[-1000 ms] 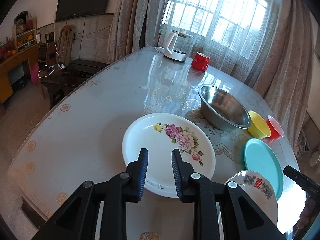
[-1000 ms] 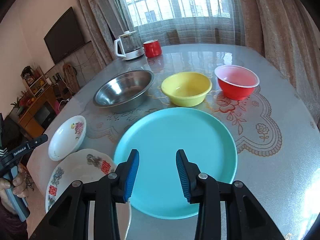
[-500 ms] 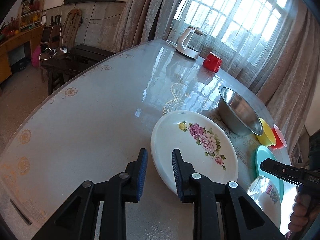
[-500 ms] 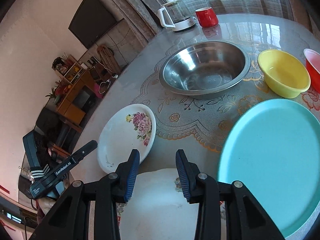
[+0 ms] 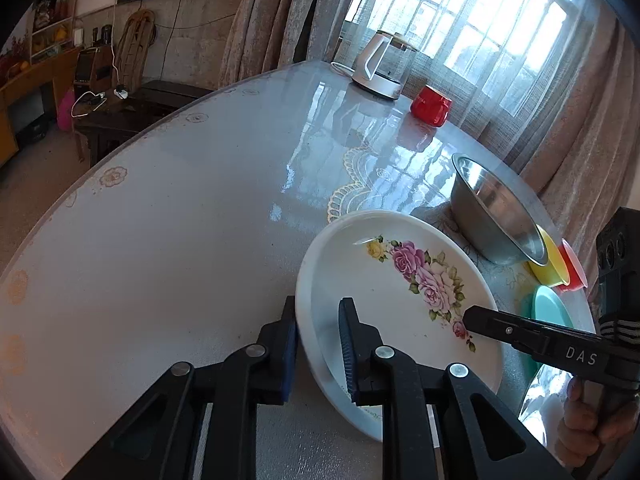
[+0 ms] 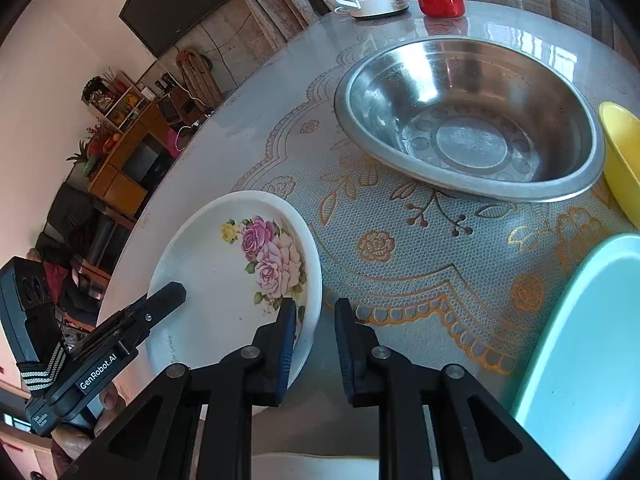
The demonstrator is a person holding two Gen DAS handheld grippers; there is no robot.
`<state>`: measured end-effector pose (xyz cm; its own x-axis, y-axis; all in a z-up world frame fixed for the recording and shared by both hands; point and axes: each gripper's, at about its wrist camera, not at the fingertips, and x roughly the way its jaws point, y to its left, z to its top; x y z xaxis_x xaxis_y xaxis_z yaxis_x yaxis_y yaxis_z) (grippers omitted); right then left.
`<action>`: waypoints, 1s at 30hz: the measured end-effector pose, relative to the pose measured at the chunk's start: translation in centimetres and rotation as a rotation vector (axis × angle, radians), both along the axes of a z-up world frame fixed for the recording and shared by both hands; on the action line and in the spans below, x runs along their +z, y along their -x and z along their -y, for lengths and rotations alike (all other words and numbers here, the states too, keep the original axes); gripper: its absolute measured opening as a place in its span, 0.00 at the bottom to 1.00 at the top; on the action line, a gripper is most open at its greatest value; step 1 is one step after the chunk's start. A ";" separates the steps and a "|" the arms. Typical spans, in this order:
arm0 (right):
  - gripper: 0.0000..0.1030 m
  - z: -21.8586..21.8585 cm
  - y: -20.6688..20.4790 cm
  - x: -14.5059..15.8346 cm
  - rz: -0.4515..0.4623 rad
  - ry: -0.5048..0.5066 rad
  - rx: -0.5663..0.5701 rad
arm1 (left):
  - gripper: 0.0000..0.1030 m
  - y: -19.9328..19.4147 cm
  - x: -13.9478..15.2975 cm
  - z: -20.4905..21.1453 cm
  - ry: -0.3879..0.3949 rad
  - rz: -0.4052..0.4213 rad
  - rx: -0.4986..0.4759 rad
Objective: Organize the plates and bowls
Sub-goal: 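Grasp the rose-print white plate rim with the right tool and lift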
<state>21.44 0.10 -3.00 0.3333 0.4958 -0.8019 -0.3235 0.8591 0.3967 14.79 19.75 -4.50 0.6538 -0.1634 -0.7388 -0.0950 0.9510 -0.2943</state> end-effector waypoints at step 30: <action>0.15 10.1 3.7 3.5 0.102 -0.164 -0.177 | 0.19 0.6 5.6 8.8 -0.064 0.092 -0.169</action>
<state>17.73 -10.00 0.47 0.5014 0.5432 -0.6735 -0.2188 0.8327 0.5086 14.14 10.98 1.10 0.6860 -0.2313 -0.6899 0.0923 0.9681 -0.2328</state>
